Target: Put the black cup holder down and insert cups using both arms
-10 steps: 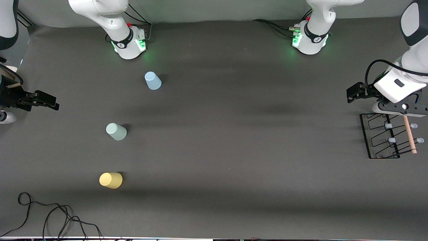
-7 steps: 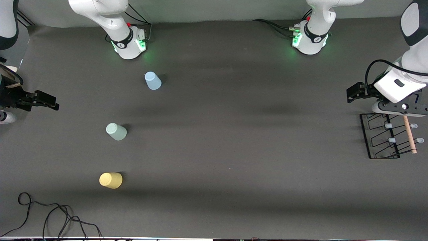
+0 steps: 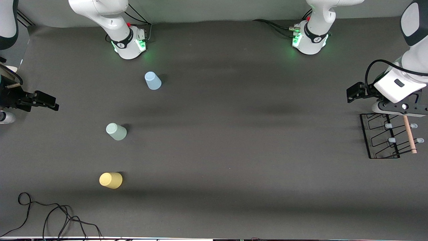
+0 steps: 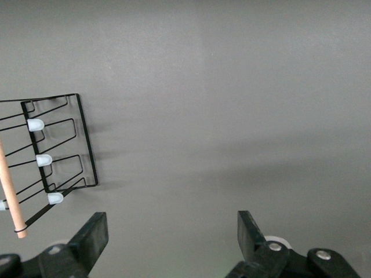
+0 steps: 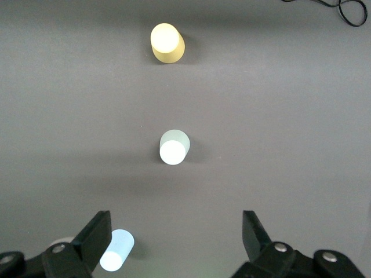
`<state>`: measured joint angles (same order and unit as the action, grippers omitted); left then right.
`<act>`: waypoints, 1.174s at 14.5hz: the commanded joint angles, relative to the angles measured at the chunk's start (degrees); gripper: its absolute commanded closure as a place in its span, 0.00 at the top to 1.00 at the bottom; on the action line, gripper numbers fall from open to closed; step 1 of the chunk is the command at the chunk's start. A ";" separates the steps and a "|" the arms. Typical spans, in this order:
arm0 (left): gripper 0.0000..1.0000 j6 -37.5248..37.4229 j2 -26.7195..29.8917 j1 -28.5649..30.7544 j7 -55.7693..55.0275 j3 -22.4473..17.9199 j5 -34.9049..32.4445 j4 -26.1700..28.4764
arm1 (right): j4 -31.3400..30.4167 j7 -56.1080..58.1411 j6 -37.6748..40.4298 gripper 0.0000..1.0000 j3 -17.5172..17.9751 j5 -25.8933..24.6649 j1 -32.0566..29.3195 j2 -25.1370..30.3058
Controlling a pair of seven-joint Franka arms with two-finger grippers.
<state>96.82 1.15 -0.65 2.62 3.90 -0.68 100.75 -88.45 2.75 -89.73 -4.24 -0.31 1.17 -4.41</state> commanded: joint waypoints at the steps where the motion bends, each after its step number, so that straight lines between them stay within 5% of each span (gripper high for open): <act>1: 0.99 -1.28 -0.36 -0.58 -0.69 -0.48 0.59 -1.17 | -0.14 -0.55 -0.36 1.00 -0.51 0.40 0.68 0.54; 17: 0.99 -1.55 -0.36 -0.58 -0.69 -0.48 0.59 -1.26 | -0.41 -1.34 -2.29 1.00 -0.42 1.10 0.68 0.63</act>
<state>96.69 1.15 -0.65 2.58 3.87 -0.67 100.74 -88.45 2.52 -91.41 -4.24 -0.02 1.21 -4.46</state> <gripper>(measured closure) 0.004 0.000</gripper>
